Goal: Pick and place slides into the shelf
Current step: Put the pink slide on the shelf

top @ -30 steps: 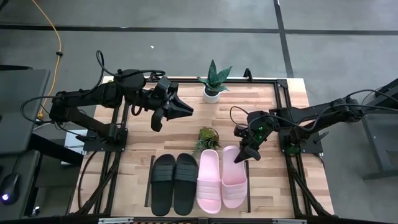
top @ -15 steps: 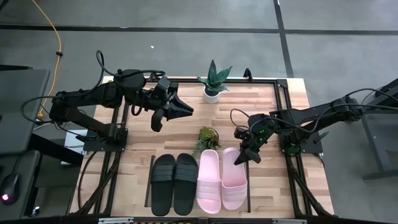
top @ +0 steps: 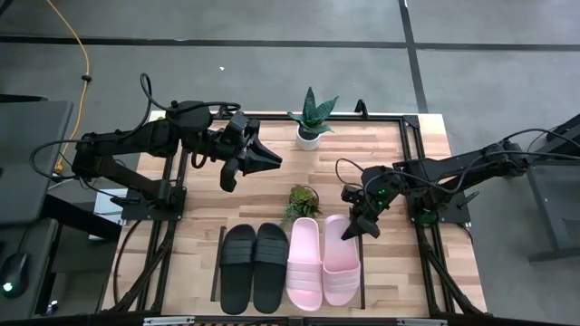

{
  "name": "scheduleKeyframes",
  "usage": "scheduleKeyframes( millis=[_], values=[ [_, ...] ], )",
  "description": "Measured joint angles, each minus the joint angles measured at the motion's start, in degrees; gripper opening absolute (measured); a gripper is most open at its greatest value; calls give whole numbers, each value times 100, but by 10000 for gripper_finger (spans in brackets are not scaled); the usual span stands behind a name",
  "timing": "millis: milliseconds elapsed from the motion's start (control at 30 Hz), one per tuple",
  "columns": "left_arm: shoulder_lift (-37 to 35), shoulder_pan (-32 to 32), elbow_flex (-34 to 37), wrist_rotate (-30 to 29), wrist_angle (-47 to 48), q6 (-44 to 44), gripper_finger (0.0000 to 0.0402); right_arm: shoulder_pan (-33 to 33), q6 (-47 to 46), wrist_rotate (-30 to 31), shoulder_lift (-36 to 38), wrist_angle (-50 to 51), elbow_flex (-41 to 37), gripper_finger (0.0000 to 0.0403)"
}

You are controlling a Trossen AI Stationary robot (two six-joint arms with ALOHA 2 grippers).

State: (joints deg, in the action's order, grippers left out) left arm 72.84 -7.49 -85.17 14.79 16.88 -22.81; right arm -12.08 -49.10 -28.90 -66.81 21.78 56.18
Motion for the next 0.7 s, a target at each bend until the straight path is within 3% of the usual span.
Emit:
scheduleKeyframes(
  millis=[233,700],
  values=[
    [0,0,-1,0,1,0,60,0,6,191,0,30,0,127],
    [0,0,-2,0,-1,0,60,0,189,460,0,516,0,133]
  ],
)
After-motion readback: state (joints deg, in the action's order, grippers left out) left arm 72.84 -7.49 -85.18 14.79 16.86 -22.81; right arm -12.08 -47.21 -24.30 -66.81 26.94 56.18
